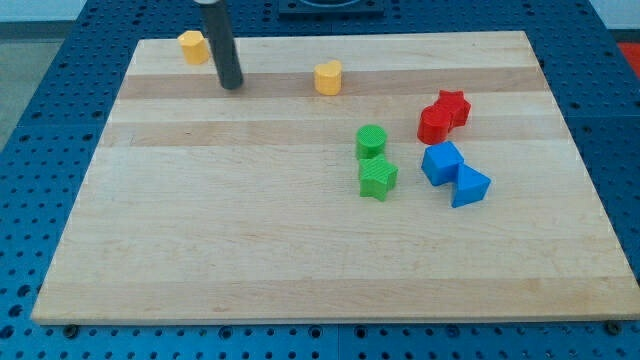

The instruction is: Push the green star into the green circle

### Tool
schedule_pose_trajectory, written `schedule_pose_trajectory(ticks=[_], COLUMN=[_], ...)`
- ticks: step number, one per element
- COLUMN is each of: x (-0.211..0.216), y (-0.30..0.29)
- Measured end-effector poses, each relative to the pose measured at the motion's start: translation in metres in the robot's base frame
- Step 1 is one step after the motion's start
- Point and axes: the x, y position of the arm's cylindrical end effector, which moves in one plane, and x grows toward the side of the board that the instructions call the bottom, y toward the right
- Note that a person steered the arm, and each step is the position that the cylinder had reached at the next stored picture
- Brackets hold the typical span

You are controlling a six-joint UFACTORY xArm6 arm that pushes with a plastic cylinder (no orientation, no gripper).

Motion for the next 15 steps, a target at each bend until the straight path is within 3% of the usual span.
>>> schedule_pose_trajectory(ticks=[1,4,10,15], x=[0.025,0.022,-0.030,0.156], y=[0.051,0.133,0.120,0.105])
